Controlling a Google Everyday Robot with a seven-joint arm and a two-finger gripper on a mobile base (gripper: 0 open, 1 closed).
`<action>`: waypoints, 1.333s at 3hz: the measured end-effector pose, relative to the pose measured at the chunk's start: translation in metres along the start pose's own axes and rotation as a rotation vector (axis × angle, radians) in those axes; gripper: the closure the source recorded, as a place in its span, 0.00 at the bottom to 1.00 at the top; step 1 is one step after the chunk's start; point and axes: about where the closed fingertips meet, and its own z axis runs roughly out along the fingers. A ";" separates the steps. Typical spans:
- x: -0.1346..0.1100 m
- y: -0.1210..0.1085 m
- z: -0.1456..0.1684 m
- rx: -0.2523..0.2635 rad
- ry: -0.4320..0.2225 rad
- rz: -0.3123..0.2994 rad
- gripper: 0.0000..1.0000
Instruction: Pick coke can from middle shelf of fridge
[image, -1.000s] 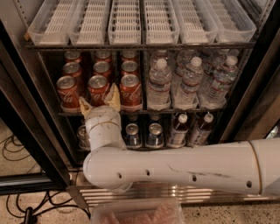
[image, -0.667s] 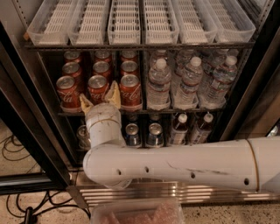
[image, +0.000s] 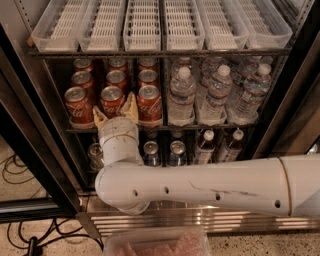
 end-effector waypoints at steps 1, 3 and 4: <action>0.008 0.003 0.002 -0.016 0.026 0.015 0.56; 0.008 0.003 0.002 -0.016 0.026 0.015 1.00; 0.008 0.003 0.002 -0.016 0.026 0.015 1.00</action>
Offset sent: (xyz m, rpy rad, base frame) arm 0.0024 0.0010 -0.0073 0.0079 0.0289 0.0083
